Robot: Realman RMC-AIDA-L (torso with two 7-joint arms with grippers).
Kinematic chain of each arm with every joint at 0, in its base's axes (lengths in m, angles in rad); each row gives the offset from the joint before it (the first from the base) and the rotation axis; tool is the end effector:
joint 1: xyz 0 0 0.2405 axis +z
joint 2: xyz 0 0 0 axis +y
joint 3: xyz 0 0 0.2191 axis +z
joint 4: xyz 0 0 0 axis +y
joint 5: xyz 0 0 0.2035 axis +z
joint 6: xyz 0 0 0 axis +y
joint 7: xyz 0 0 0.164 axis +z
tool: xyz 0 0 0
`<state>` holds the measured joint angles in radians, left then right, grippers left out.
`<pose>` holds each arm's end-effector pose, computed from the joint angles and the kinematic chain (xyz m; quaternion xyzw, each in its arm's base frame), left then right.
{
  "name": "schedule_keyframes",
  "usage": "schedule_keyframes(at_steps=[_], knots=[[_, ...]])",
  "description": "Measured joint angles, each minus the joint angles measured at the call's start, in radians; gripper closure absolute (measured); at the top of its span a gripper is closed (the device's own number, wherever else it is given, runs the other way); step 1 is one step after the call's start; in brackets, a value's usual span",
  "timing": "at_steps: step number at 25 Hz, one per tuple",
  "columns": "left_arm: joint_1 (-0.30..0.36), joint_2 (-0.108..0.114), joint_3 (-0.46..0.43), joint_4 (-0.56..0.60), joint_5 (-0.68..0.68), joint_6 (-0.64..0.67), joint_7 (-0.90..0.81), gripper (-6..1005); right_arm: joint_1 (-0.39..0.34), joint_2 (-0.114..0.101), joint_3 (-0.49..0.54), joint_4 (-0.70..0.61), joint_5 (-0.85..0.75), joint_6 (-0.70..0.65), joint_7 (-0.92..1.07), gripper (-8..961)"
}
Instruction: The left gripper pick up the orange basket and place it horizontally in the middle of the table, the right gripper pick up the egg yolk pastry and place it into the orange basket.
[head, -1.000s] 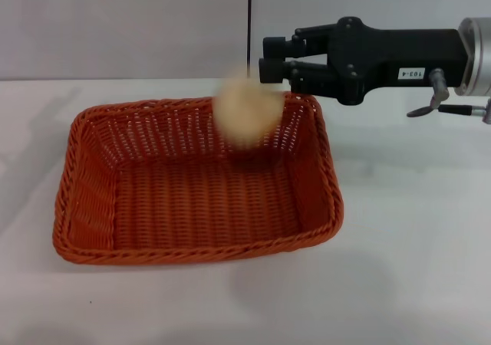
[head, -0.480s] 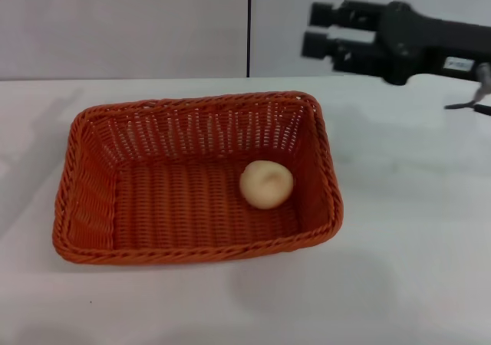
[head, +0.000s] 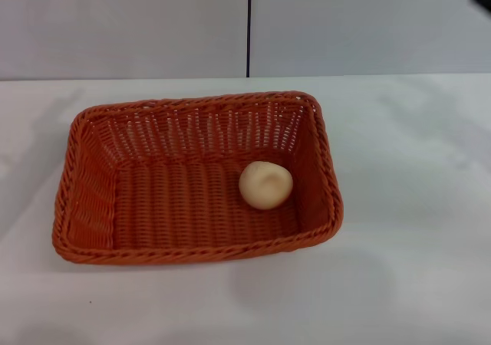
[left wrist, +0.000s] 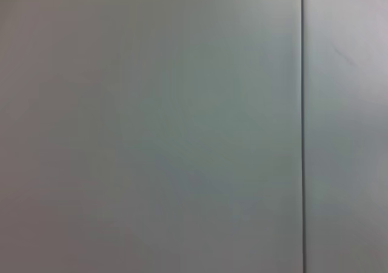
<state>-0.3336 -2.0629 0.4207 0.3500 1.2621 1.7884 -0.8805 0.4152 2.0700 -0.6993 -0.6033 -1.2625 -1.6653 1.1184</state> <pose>-0.2549 0.2804 0.0985 -0.7049 -0.1275 -0.5380 0.4443 0.1971 0.3207 0.0861 -0.7945 0.1074 0.5111 0.3097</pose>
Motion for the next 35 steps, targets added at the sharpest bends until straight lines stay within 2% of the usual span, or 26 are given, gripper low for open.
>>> schedule_keyframes(at_steps=[6, 10, 14, 17, 19, 21, 35], knots=[[-0.003, 0.0, -0.012, -0.012, -0.015, -0.001, 0.012, 402, -0.032, 0.0, 0.193, 0.202, 0.12, 0.006, -0.282, 328], [-0.004, 0.0, -0.013, -0.026, -0.049, -0.014, 0.043, 403, -0.042, -0.001, 0.327, 0.296, 0.166, 0.007, -0.385, 329], [0.002, 0.0, -0.014, -0.069, -0.128, -0.023, 0.118, 404, -0.056, -0.001, 0.415, 0.327, 0.17, 0.018, -0.431, 328], [0.002, 0.0, -0.014, -0.069, -0.128, -0.023, 0.118, 404, -0.072, -0.001, 0.469, 0.334, 0.171, 0.03, -0.439, 333], [0.007, 0.0, -0.014, -0.135, -0.222, -0.025, 0.21, 405, -0.078, -0.001, 0.511, 0.35, 0.171, 0.037, -0.448, 339], [0.008, 0.0, -0.015, -0.154, -0.251, -0.028, 0.243, 405, -0.08, -0.001, 0.551, 0.366, 0.171, 0.048, -0.464, 344], [0.013, -0.003, -0.05, -0.221, -0.309, -0.031, 0.343, 409, -0.058, 0.002, 0.644, 0.389, 0.174, 0.109, -0.502, 383]])
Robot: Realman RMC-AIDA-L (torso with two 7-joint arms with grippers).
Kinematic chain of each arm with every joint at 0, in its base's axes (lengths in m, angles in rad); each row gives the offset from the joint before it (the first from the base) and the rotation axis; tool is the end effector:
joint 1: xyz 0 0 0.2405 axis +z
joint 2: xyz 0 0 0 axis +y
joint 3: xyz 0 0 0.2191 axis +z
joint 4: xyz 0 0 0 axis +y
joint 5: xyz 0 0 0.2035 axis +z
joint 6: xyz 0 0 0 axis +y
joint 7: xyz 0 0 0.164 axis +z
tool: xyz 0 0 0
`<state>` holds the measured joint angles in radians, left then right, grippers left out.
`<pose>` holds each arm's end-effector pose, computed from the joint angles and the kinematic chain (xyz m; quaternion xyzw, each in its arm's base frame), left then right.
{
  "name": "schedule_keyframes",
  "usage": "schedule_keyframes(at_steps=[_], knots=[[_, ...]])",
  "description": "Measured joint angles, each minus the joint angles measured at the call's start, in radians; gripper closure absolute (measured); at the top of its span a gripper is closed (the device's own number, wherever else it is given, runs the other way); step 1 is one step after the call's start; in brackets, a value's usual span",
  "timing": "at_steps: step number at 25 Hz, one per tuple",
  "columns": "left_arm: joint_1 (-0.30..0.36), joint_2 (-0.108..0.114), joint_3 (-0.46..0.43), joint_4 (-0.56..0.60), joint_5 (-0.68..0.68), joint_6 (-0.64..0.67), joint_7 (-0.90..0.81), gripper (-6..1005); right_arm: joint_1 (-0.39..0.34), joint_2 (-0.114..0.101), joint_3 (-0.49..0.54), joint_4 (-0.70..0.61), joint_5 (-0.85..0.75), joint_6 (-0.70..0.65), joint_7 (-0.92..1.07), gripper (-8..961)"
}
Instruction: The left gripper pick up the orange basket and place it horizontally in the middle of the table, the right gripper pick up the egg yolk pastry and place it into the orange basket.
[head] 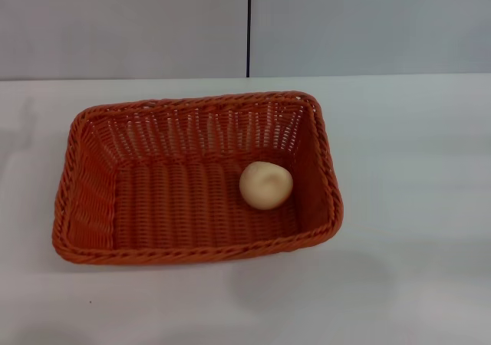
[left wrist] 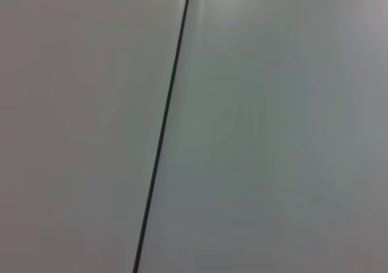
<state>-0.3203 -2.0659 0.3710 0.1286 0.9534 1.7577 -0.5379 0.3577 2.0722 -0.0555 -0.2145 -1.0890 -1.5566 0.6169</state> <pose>-0.2914 0.2695 0.1127 -0.5745 -0.1231 -0.4983 0.6376 0.3282 0.2846 0.1426 -0.5149 0.1913 0.4590 0.6983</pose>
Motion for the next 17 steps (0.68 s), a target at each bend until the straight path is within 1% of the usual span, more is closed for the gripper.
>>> schedule_keyframes(at_steps=[4, 6, 7, 9, 12, 15, 17], knots=[[0.001, 0.0, -0.029, -0.018, -0.007, -0.001, 0.0, 411, 0.0, 0.0, 0.001, 0.005, 0.0, 0.014, -0.003, 394], [0.001, -0.001, -0.065, -0.035, -0.008, -0.001, 0.001, 412, 0.0, 0.0, 0.002, 0.007, 0.0, 0.015, -0.003, 399], [0.001, -0.001, -0.077, -0.043, -0.008, -0.001, 0.001, 455, 0.0, 0.0, 0.002, 0.007, 0.0, 0.016, -0.003, 402], [0.0, -0.001, -0.088, -0.053, -0.008, -0.001, 0.001, 540, -0.001, 0.0, 0.003, 0.008, 0.0, 0.017, -0.003, 476], [0.0, -0.001, -0.09, -0.053, -0.009, -0.001, 0.001, 540, -0.002, 0.0, 0.005, 0.009, 0.0, 0.023, -0.003, 586], [0.0, -0.001, -0.09, -0.053, -0.009, -0.001, 0.001, 540, -0.002, 0.0, 0.005, 0.01, 0.0, 0.025, -0.003, 834], [0.0, 0.0, -0.09, -0.053, -0.009, 0.0, 0.001, 540, 0.0, 0.0, 0.005, 0.011, 0.0, 0.026, -0.003, 834]])
